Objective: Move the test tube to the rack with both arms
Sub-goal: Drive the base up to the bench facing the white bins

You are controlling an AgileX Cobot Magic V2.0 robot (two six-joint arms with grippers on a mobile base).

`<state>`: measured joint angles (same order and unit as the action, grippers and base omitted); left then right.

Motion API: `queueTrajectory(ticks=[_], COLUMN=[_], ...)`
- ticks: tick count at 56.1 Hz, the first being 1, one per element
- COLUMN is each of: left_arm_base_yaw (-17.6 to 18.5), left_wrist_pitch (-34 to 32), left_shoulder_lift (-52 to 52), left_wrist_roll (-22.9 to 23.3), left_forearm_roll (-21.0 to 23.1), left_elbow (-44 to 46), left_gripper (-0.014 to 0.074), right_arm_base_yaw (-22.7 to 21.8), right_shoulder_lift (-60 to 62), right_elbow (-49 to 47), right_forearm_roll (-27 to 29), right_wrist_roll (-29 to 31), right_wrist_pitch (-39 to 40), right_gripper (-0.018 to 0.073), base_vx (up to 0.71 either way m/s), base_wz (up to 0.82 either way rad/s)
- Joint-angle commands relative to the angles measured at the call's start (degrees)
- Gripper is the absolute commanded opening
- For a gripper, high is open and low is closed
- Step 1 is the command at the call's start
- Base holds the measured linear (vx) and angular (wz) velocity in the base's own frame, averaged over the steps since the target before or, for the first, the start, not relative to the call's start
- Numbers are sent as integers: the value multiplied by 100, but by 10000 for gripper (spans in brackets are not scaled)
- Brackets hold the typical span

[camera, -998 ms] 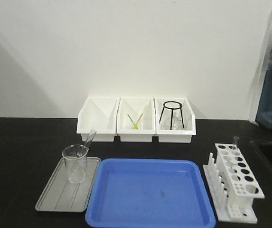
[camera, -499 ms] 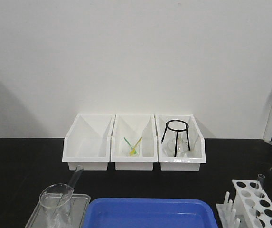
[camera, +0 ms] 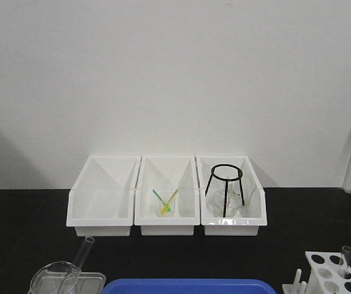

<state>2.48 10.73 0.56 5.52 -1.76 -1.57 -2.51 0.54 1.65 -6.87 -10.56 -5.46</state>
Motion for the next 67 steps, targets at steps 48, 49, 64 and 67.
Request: queueTrajectory(ticks=[48, 49, 64, 67], left_arm_base_yaw=[-4, -4, -4, -4], left_wrist_pitch=[-1976, -1917, -1676, -1677], left_shoulder_lift=[-325, -500, -3062, -3372], left_wrist_roll=[127, 80, -372, -372], left_forearm_roll=[46, 46, 46, 46], left_elbow=[1961, 2121, 4144, 4291], left_gripper=[-6, -6, -6, -6], right_arm_base_yaw=[-26, -26, -26, -26], right_shoulder_lift=[-508, -681, -2762, -3036], right_elbow=[-2560, -2726, -4461, -4514], right_forearm_roll=[-98, -98, -78, -65], right_wrist_roll=[241, 283, 411, 390], right_wrist_pitch=[1211, 1211, 1194, 1184], right_gripper=[-11, -11, -11, -11], base_vx=[0, 0, 0, 0], base_wz=[0, -1, 0, 1])
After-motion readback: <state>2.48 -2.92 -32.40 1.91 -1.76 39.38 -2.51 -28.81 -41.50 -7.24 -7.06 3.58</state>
